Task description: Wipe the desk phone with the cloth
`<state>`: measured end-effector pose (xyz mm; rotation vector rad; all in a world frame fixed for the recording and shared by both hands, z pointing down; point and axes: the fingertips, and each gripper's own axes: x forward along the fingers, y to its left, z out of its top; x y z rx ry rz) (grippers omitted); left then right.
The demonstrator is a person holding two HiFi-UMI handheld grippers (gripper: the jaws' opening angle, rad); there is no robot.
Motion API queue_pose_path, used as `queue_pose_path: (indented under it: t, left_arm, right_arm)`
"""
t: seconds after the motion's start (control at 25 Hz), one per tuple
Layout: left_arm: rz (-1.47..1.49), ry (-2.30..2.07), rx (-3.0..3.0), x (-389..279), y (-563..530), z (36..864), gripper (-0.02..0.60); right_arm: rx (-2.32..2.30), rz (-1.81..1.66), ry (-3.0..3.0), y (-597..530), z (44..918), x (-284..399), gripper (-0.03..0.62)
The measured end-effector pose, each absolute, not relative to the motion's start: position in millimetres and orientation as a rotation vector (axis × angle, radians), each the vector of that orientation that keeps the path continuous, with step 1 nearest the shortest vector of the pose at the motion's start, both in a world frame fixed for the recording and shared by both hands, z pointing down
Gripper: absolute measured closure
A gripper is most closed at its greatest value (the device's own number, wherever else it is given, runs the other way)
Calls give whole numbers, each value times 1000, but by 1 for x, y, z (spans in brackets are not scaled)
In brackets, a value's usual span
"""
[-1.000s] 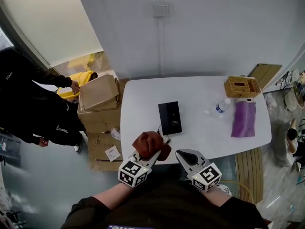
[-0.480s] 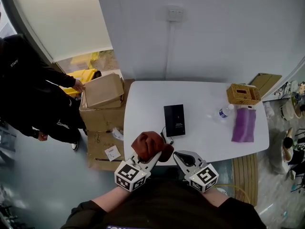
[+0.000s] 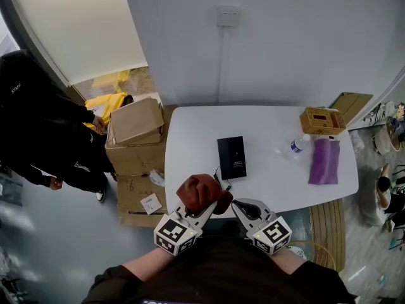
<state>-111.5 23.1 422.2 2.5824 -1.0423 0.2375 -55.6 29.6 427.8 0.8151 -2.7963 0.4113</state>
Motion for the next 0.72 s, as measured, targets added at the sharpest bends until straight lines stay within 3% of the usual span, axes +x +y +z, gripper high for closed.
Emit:
queue_pose_path:
  t: [0.72]
  left_arm:
    - [202, -1025, 2577, -107, 24, 421, 525]
  right_arm:
    - [823, 393, -2788, 32, 427, -55, 568]
